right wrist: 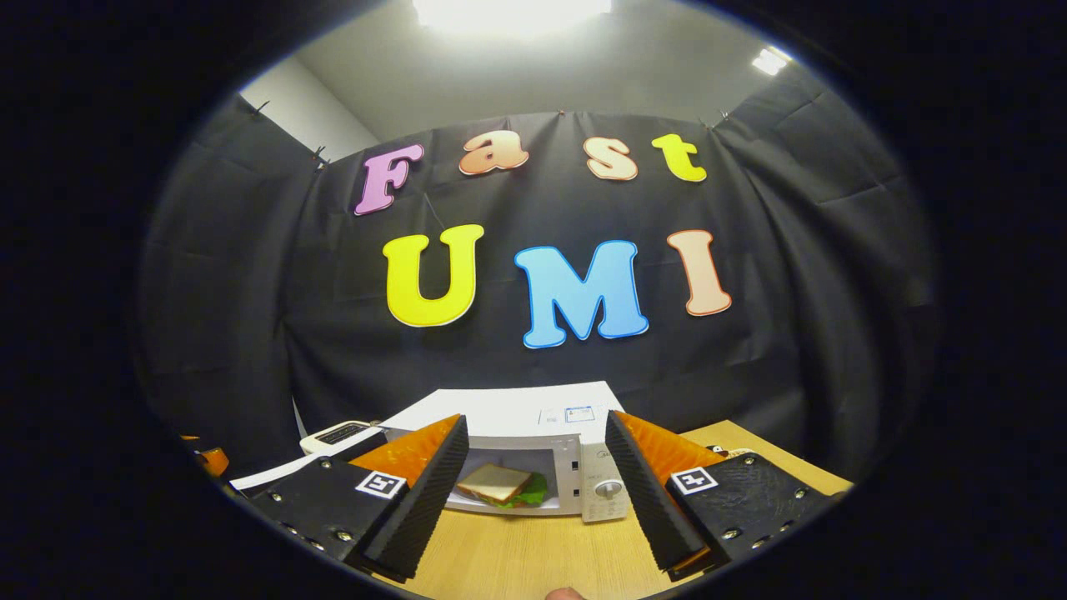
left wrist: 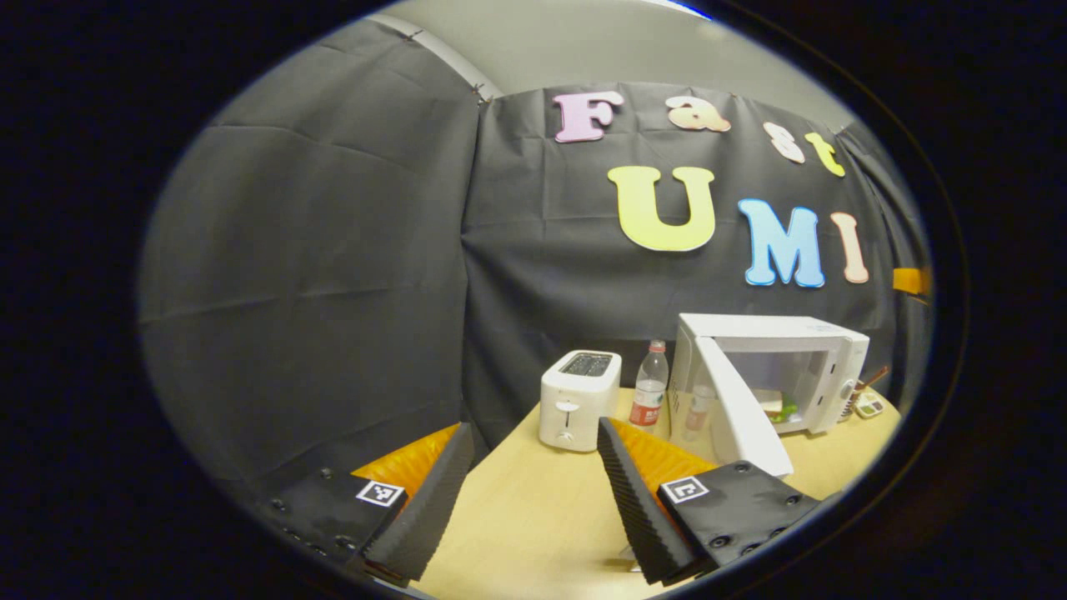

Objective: Open the microwave oven with the left hand, put the food in, and close the microwave oven.

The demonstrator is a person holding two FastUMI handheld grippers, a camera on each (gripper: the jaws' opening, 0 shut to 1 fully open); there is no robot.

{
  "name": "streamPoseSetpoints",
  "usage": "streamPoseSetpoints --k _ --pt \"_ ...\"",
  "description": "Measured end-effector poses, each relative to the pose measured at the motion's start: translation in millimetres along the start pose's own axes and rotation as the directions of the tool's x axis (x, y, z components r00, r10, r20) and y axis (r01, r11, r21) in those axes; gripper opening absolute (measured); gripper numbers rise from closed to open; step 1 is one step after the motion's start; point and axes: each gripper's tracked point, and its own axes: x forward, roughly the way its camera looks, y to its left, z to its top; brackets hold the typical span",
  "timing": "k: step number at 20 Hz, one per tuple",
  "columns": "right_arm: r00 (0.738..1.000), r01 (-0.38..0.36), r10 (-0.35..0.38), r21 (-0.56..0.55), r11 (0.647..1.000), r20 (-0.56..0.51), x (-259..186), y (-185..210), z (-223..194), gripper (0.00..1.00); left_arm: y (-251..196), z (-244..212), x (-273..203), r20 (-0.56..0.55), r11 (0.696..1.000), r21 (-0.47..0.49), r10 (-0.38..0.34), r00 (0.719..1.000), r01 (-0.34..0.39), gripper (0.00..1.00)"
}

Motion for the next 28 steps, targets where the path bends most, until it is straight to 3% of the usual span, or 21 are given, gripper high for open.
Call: streamPoseSetpoints --k 2,7,10,12,13,14,18,28 --pt "1.0 0.004 -0.004 -0.002 1.0 0.004 -8.6 -7.4 4.6 1.0 -8.3 -9.0 0.6 -0.026 1.0 -0.015 -0.006 1.0 0.005 0.89" --pt "1.0 0.008 -0.008 -0.016 1.0 0.007 -26.9 -31.1 8.8 1.0 -37.7 -31.9 -8.0 -0.098 0.998 -0.043 -0.057 0.994 0.054 0.48" --pt "1.0 0.009 -0.009 -0.014 1.0 0.01 -37.5 -45.2 12.7 1.0 -54.3 -37.0 -12.5 -0.114 0.998 -0.022 -0.062 0.992 0.059 0.28" --pt "1.0 0.011 -0.011 -0.018 1.0 0.013 -45.0 -56.1 15.0 1.0 -61.3 -37.8 -15.4 -0.117 0.999 0.006 -0.053 0.992 0.054 0.07" --pt "1.0 0.013 -0.013 -0.02 1.0 0.016 -48.5 -61.5 16.9 1.0 -61.1 -37.3 -16.9 -0.107 0.999 0.021 -0.041 0.993 0.044 0.02" --pt "1.0 0.017 -0.016 -0.022 1.0 0.019 -52.2 -68.3 18.4 1.0 -62.5 -34.5 -19.1 -0.108 0.999 0.044 -0.026 0.994 0.031 0.07" --pt "1.0 0.025 -0.025 -0.016 1.0 0.014 -67.6 -94.5 17.8 1.0 -77.7 -34.6 -28.4 -0.109 0.998 0.058 -0.008 0.994 0.014 0.07" --pt "0.999 0.025 -0.024 -0.016 1.0 0.021 -103.8 -154.1 23.2 1.0 -158.2 -37.9 -54.0 -0.116 0.994 0.06 -0.08 0.99 0.087 0.07"
